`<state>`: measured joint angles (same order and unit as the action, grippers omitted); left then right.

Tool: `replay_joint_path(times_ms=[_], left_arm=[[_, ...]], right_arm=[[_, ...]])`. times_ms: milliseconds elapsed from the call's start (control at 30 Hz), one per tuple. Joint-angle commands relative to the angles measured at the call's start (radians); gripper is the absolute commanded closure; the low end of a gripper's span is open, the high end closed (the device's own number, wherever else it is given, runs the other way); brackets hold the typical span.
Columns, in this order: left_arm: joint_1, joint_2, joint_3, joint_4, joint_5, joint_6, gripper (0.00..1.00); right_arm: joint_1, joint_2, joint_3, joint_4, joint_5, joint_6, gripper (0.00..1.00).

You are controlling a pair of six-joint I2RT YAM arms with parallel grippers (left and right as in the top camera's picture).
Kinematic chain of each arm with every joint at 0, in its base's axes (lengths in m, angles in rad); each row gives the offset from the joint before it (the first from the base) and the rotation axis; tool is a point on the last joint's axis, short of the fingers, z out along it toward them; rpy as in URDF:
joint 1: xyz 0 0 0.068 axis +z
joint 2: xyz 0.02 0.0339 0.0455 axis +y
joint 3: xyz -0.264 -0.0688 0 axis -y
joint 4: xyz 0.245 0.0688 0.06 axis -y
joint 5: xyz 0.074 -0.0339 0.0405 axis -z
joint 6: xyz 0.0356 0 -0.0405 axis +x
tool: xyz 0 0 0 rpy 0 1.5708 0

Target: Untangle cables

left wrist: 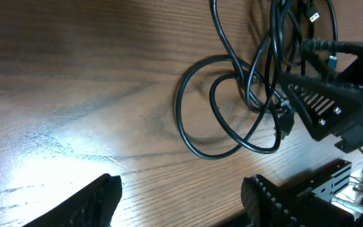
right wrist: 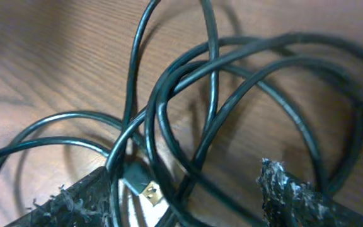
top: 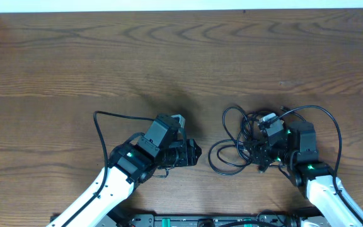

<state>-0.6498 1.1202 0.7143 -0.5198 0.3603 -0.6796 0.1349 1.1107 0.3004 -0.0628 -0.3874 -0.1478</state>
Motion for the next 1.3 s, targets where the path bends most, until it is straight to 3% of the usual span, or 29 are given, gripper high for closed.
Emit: replay_joint_path(times_ms=[0,467,833,1167,1267], left_arm=[[0.005,-0.011,0.010,-0.003,-0.007,0.014,0.34],[0.005,-0.011,0.010,0.008,-0.014,0.014,0.34],[0.005,-0.011,0.010,0.001,-0.014,0.013,0.34],[0.005,-0.011,0.010,0.001,-0.014,0.014,0.34],[0.005,-0.011,0.010,0.001,-0.014,0.014,0.34]], right_arm=[[-0.003,0.002,0.003,-0.001,0.031,-0.105,0.30],[-0.003,0.035,-0.021,-0.045,0.068,-0.217,0.42],[-0.003,0.036,-0.021,-0.031,0.172,-0.216,0.42],[-0.003,-0.053,-0.020,-0.053,0.164,-0.203,0.44],[-0.003,-0.068,-0.020,-0.054,0.145,-0.201,0.41]])
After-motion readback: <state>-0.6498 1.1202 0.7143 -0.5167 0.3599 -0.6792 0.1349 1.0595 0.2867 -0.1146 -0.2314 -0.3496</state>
